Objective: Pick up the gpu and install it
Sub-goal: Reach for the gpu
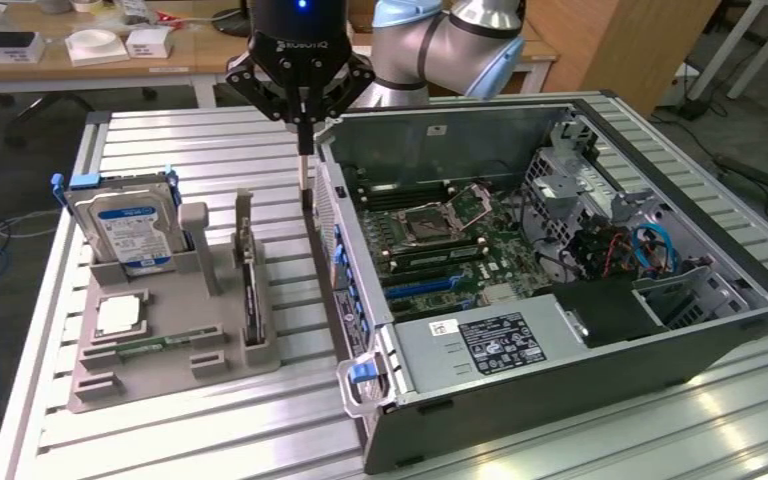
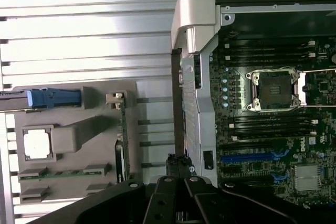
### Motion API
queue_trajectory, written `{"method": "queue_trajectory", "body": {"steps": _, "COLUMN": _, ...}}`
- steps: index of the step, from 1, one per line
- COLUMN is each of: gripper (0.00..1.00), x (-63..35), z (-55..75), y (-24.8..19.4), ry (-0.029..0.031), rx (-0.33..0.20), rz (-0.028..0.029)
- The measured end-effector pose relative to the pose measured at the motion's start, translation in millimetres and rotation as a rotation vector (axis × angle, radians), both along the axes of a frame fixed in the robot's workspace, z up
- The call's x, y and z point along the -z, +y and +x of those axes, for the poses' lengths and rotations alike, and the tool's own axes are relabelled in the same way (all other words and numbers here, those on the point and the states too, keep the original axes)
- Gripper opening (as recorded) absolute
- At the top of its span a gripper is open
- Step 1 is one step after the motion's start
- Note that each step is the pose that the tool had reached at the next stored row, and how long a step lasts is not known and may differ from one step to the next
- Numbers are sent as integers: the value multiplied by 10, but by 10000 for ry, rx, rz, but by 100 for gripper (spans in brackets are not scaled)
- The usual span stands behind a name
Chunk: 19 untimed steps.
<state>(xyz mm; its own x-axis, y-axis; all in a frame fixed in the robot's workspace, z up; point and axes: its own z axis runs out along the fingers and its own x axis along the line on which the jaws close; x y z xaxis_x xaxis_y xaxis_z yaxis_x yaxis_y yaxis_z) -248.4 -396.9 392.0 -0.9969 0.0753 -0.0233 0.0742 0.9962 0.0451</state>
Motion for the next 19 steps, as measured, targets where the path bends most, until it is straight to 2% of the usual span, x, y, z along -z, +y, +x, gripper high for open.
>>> {"method": "queue_trajectory", "body": {"steps": 19, "gripper": 10, "x": 1, "z": -183, "y": 0, "ry": 0, "rx": 0, "rz": 0}}
